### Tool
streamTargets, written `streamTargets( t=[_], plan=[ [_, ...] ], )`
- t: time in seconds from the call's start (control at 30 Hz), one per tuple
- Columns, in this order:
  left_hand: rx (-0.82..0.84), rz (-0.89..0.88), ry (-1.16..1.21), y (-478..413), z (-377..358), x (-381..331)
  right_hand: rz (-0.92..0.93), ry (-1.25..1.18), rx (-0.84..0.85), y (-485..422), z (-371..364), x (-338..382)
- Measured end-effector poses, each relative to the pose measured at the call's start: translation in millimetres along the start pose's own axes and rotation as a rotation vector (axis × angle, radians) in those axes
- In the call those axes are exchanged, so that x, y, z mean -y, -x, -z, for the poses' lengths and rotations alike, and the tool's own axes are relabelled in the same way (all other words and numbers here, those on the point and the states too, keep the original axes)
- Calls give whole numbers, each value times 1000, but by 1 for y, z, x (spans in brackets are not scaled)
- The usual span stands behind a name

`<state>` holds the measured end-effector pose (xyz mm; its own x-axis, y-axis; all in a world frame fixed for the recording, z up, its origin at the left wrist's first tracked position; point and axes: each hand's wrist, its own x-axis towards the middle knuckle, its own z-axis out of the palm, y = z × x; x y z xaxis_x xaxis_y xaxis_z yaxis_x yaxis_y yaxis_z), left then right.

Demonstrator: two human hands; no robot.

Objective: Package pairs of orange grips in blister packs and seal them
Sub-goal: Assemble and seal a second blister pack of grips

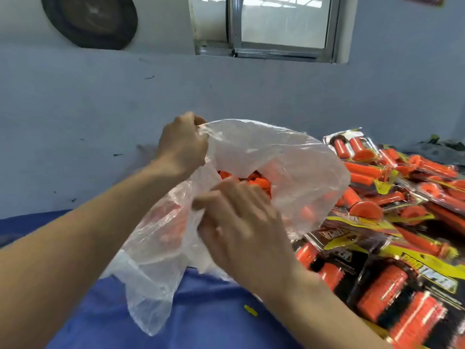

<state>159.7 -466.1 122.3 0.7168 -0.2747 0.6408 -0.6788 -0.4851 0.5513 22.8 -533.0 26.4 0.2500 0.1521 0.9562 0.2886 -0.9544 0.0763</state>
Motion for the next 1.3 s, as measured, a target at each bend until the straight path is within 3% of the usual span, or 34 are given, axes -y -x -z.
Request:
streamTargets(
  t=[0.07, 0.13, 0.23, 0.3, 0.37, 0.4, 0.47, 0.53, 0.57, 0.67, 0.77, 1.0, 1.2, 1.3],
  plan=[
    [58, -33, 39, 1, 11, -5, -47, 49, 376, 8, -19, -4],
    [99, -71, 26, 5, 18, -2, -313, 85, 596, 4, -40, -23],
    [238, -101, 129, 11, 25, 10, -799, 5, 690, -5, -79, -64],
    [564, -58, 268, 10, 35, 24, -1033, -40, 755, -5, -107, -93],
    [885, 7, 329, 7, 48, 46, -1147, -11, 775, 0, -131, -121],
    [965, 34, 381, 5, 51, 61, -1160, 30, 789, 6, -143, -134],
    [864, 143, 449, 5, 46, 98, -1123, 188, 847, 19, -162, -155],
    [619, 225, 289, 10, 37, 137, -1035, 328, 915, 35, -181, -177],
    [582, 229, 184, 14, 33, 157, -989, 374, 952, 45, -189, -188],
    [653, 267, 174, 28, 27, 201, -832, 531, 1066, 69, -209, -220],
    [677, 226, 257, 36, 25, 228, -824, 583, 1126, 83, -224, -250],
    [555, 163, 384, 36, 26, 257, -817, 686, 919, 101, -248, -283],
    [541, 150, 392, 50, 22, 247, -507, 715, 1079, 110, -235, -266],
    [523, 190, 385, 55, 39, 242, -434, 515, 1334, 116, -223, -246]
  ],
)
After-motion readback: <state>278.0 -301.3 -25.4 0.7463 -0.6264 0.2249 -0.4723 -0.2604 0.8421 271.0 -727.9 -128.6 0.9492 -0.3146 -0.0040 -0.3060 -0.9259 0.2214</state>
